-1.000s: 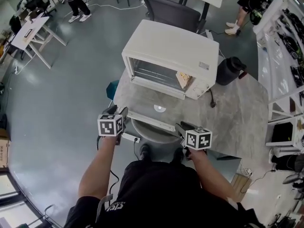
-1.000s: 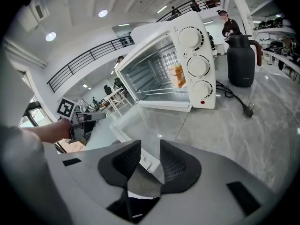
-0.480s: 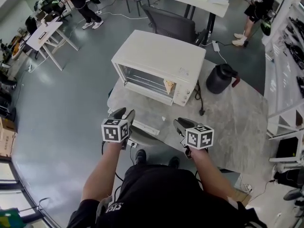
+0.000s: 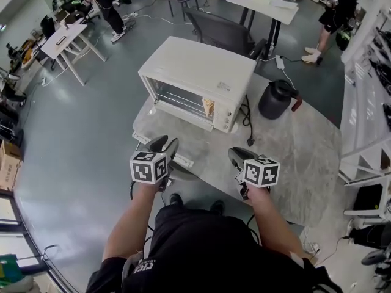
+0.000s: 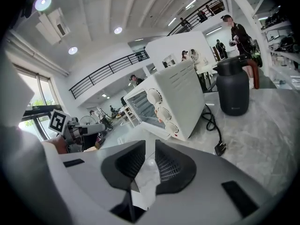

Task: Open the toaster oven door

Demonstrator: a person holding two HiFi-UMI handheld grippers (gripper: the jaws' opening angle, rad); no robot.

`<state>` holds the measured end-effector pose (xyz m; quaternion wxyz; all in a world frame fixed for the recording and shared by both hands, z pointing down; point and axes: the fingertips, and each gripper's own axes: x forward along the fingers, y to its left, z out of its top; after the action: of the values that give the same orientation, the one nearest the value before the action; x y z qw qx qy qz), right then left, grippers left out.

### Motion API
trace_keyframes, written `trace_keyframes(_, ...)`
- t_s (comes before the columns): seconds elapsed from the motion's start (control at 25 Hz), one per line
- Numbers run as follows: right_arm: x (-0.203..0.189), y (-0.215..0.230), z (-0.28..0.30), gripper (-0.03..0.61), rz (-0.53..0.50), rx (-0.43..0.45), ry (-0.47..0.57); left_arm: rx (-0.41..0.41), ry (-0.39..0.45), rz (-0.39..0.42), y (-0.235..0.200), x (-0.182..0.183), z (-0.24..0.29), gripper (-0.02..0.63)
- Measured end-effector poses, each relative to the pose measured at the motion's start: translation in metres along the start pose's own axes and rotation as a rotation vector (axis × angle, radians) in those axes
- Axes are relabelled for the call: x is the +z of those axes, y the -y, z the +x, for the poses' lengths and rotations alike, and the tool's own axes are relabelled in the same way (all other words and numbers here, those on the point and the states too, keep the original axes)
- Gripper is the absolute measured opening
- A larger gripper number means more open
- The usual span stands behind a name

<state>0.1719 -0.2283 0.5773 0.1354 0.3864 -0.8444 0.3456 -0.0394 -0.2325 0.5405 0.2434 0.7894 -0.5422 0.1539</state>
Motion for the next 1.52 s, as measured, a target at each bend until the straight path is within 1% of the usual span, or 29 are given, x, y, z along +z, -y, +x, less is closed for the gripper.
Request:
trace_keyframes(0.08,0.009,-0.001,-0.005,0.055,0.004,0.003,0.031,-0.059,0.006,0.012,0.013,0.01,-0.002,0.166)
trace_keyframes(0.16,0.021,-0.005,-0.008,0.055,0.001,0.008,0.07,-0.099,0.019,0.034,0.022,0.023,-0.005,0.157)
trace_keyframes(0.32,0.049,-0.019,-0.008,0.052,-0.054,0.006,0.126,-0.131,0.082,0.089,0.023,0.054,-0.018,0.125)
trace_keyframes(0.36,0.057,-0.023,-0.008,0.051,-0.075,0.001,0.136,-0.142,0.1,0.093,0.022,0.063,-0.02,0.118)
trace_keyframes(0.44,0.071,-0.031,-0.01,0.046,-0.114,-0.008,0.155,-0.165,0.14,0.09,0.022,0.081,-0.024,0.078)
trace_keyframes(0.48,0.078,-0.036,-0.01,0.04,-0.134,-0.01,0.164,-0.172,0.163,0.096,0.021,0.09,-0.027,0.058)
trace_keyframes(0.56,0.092,-0.046,-0.009,0.021,-0.168,-0.007,0.187,-0.169,0.208,0.133,0.017,0.108,-0.034,0.028)
trace_keyframes(0.68,0.108,-0.061,-0.006,-0.006,-0.187,0.007,0.223,-0.167,0.254,0.19,0.01,0.125,-0.047,0.011)
trace_keyframes(0.76,0.118,-0.072,-0.007,-0.006,-0.202,0.024,0.246,-0.182,0.267,0.193,0.006,0.131,-0.053,0.009)
trace_keyframes(0.88,0.136,-0.087,-0.017,-0.006,-0.247,0.036,0.281,-0.199,0.285,0.167,-0.001,0.141,-0.058,0.009)
trace_keyframes(0.96,0.147,-0.092,-0.023,-0.006,-0.274,0.032,0.299,-0.183,0.31,0.176,-0.006,0.15,-0.062,0.008)
trace_keyframes(1.04,0.158,-0.095,-0.027,-0.006,-0.293,0.027,0.312,-0.151,0.337,0.2,-0.012,0.161,-0.068,0.008)
trace_keyframes(1.16,0.177,-0.093,-0.033,-0.006,-0.326,-0.004,0.346,-0.115,0.374,0.216,-0.02,0.177,-0.073,0.006)
trace_keyframes(1.24,0.189,-0.093,-0.041,-0.008,-0.348,-0.027,0.376,-0.103,0.398,0.204,-0.024,0.181,-0.08,0.006)
trace_keyframes(1.36,0.203,-0.099,-0.054,-0.008,-0.371,-0.028,0.418,-0.09,0.431,0.193,-0.025,0.182,-0.09,0.006)
trace_keyframes(1.44,0.215,-0.103,-0.063,-0.008,-0.392,-0.03,0.455,-0.064,0.442,0.206,-0.029,0.184,-0.092,0.006)
trace_keyframes(1.52,0.227,-0.108,-0.07,-0.008,-0.42,-0.039,0.502,-0.032,0.449,0.191,-0.038,0.189,-0.09,0.006)
